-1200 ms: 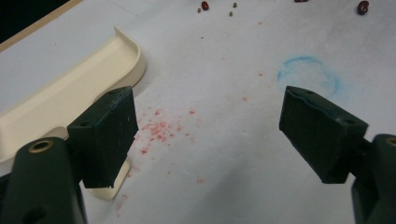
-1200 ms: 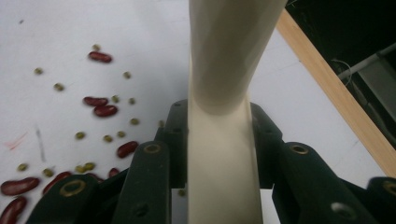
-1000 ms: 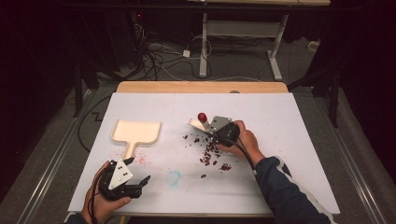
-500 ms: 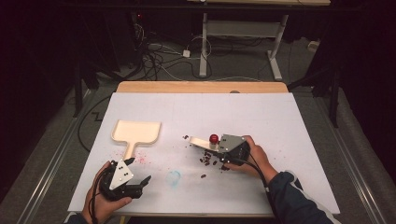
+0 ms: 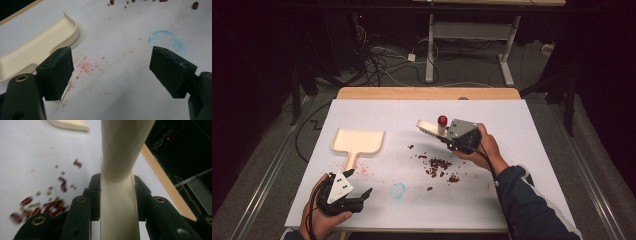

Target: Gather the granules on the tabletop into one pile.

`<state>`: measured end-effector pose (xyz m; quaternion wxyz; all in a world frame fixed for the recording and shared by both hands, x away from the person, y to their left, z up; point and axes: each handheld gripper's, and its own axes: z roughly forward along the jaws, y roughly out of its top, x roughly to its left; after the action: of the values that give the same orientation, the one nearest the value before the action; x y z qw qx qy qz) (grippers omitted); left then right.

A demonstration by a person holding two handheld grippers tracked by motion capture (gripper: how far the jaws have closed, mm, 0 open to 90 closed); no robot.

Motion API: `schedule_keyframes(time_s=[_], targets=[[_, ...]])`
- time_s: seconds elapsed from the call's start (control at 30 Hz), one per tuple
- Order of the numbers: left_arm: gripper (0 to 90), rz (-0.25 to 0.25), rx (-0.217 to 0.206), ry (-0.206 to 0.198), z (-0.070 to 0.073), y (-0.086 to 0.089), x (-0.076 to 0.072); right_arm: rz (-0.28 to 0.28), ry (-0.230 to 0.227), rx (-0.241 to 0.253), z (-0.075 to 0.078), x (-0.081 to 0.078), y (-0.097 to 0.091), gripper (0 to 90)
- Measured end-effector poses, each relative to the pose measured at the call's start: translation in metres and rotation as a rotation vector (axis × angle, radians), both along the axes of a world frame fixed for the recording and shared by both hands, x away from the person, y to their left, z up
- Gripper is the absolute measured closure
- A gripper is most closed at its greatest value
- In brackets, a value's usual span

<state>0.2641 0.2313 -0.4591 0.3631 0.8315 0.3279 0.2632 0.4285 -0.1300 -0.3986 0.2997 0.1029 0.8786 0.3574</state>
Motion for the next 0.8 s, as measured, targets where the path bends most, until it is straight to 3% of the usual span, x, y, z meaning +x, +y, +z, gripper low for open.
schedule_keyframes(time_s=[0.1, 0.27, 0.57, 0.8], targets=[[18.6, -0.002, 0.0, 0.002, -0.001, 0.001, 0.001, -0.002, 0.001, 0.019, 0.0, 0.008, 0.008, 67.4], [18.6, -0.006, -0.003, 0.005, -0.001, 0.002, 0.001, 0.011, -0.003, -0.002, -0.007, 0.021, 0.029, 67.4], [18.6, -0.011, -0.004, 0.0, 0.001, 0.002, 0.001, 0.099, 0.025, -0.048, -0.023, 0.025, 0.064, 67.3], [18.6, -0.021, 0.002, -0.009, 0.0, 0.002, 0.002, 0.138, 0.068, -0.064, -0.034, 0.024, 0.072, 67.4]])
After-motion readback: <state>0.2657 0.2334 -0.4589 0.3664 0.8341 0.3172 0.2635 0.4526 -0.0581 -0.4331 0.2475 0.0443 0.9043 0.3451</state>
